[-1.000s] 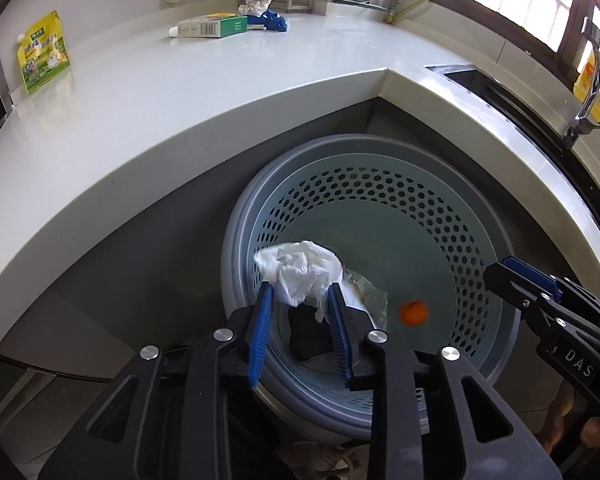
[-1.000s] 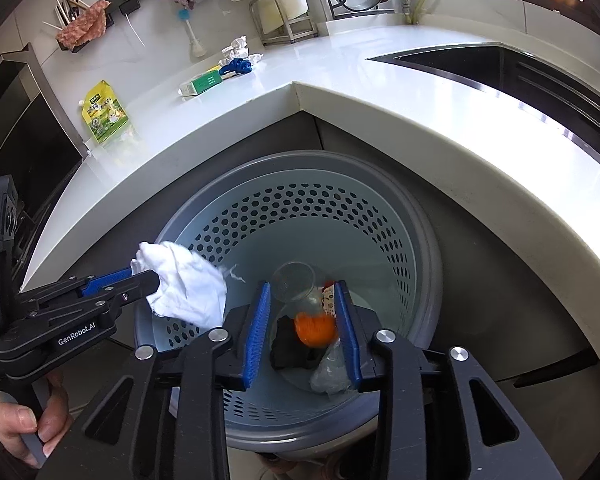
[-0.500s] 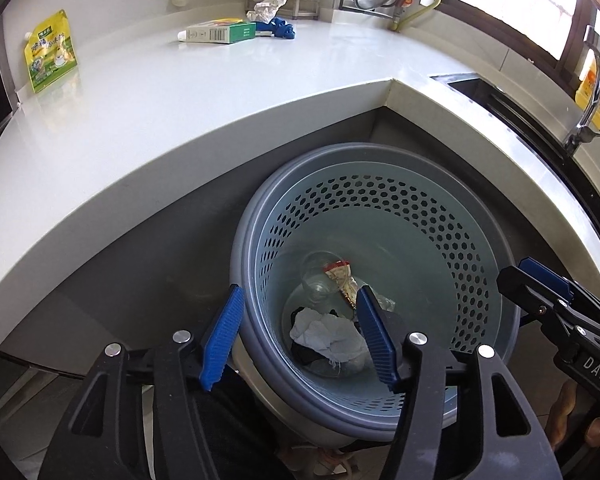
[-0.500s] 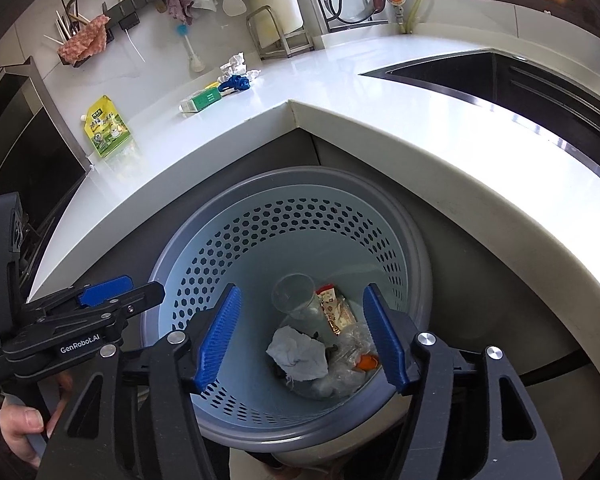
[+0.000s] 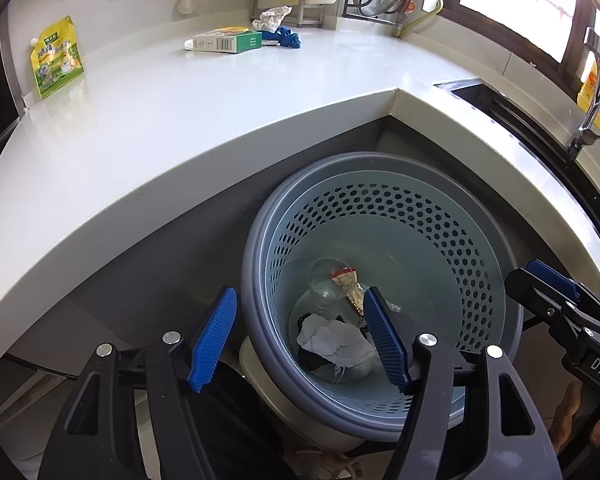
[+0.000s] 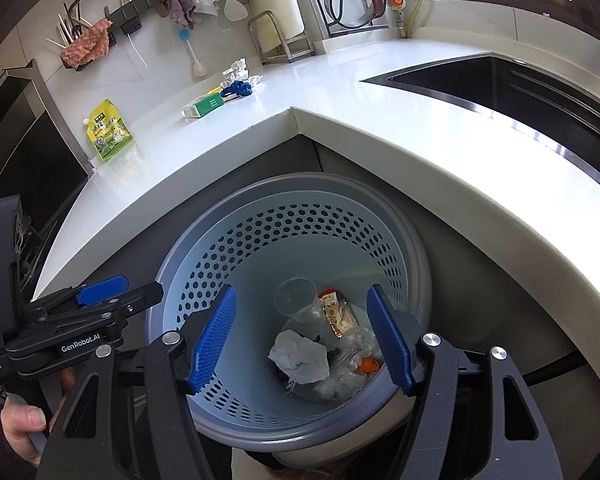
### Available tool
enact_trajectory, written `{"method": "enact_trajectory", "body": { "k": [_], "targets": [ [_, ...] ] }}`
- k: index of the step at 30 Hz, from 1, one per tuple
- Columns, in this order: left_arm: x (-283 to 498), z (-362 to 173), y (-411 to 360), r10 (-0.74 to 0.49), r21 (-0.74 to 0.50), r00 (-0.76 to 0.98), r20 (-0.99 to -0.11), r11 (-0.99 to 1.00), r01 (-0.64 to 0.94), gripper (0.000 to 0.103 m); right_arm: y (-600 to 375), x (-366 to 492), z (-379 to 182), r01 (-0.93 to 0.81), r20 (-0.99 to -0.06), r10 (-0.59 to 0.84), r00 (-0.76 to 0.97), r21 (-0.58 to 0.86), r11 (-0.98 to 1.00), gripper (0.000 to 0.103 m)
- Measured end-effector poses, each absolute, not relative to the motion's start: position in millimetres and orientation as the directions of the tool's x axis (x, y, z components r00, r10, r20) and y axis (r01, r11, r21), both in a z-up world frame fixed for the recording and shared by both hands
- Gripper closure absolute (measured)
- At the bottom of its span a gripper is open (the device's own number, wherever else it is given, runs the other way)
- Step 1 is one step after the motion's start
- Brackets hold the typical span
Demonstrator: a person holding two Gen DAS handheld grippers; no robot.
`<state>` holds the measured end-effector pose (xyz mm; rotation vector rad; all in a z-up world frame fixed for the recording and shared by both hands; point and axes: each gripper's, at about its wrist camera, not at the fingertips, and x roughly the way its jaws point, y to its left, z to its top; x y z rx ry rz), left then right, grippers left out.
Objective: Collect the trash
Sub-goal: 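Move both tools back over the counter toward the carton and blue strap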
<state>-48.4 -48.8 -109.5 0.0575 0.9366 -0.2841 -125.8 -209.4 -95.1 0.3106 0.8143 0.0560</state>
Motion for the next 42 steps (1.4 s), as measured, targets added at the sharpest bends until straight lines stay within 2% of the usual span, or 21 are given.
{"method": "enact_trajectory", "body": {
  "k": [24,42],
  "targets": [
    [-17.7,-53.0,-25.9,-0.238,-0.091,0.679,-0.695,0.965,0.245,0.021,-202.1,-79.4,-52.4,-0.001,-0.631,0.192,0.751,0.290,0.957,0.034],
    [54.9,-19.6,-8.7,-0.228,-0.116,0.734,-0.640,0.973,0.201,0.016,-197.3,1.3,-31.9,-0.083,-0.606,0.248,0.756,0.287,0.954,0.033]
  ]
}}
